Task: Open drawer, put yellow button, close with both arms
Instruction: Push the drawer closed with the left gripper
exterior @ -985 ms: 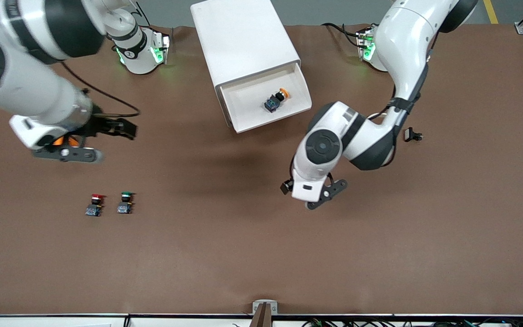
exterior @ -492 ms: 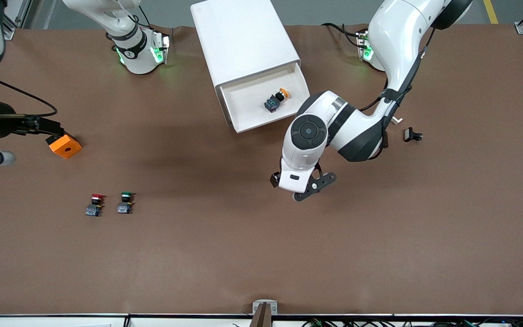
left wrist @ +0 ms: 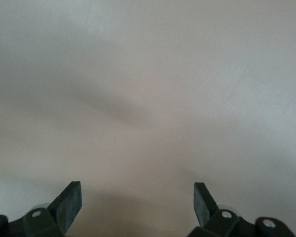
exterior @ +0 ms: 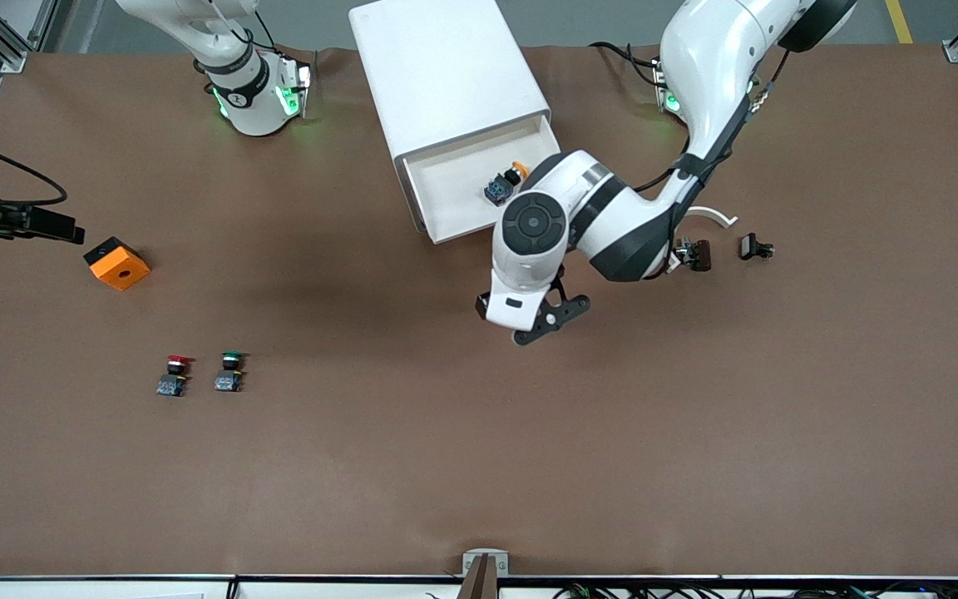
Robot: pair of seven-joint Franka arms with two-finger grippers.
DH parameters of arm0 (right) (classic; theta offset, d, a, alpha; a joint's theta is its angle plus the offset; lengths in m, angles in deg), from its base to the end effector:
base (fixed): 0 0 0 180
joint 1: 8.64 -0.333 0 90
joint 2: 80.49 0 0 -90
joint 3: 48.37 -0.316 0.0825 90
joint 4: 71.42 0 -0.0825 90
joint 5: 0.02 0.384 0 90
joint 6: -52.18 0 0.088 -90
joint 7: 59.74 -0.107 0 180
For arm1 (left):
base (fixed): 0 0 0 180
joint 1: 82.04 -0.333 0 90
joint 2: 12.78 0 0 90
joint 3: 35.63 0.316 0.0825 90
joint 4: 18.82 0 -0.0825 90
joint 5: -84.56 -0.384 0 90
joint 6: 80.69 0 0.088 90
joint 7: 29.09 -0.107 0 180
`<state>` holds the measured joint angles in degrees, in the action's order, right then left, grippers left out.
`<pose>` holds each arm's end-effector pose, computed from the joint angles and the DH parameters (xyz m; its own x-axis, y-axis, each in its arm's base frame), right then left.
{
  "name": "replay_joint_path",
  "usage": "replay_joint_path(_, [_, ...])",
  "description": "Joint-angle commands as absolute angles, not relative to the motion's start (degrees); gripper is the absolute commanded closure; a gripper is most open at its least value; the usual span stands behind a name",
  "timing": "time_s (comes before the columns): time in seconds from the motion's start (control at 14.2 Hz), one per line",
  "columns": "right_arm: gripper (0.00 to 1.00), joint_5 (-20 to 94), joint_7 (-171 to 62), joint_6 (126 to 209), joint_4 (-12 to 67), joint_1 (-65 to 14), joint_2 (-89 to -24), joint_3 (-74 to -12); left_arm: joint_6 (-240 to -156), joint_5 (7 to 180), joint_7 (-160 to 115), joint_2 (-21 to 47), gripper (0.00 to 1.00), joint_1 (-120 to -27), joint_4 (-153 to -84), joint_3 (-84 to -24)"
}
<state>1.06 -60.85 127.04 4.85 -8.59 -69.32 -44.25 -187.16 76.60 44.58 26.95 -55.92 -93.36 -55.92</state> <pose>0.5835 -0.0356 0.6033 0.9722 -0.0871 -0.2174 -0.0894 -0.9960 -0.0007 0.5458 -0.4733 0.3433 0.8719 0.4752 -0.1179 0.4707 -0.8799 -0.0653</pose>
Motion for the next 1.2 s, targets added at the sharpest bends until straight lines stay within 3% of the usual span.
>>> replay_joint_path(0.0, [0.0,0.42,-61.14,126.09,2.59,-7.14,-69.51,-45.65,-184.24,76.04,45.8,23.61,0.0,-56.29,-96.61,-57.34])
replay_joint_path(0.42, [0.0,1.21,-61.06,124.6,4.16,-5.65,-74.59,-45.74,-181.68,76.48,45.97,20.09,0.0,-56.82,-99.76,-60.85])
replay_joint_path(0.7, [0.0,0.77,-60.36,125.04,10.39,-5.56,-82.32,-45.65,-184.4,77.0,45.97,16.4,0.0,-56.99,-106.88,-62.79])
replay_joint_path(1.13, [0.0,0.68,-60.36,130.05,21.29,-5.82,-89.8,-45.82,-185.02,76.92,45.97,16.22,0.0,-56.82,-107.59,-64.9])
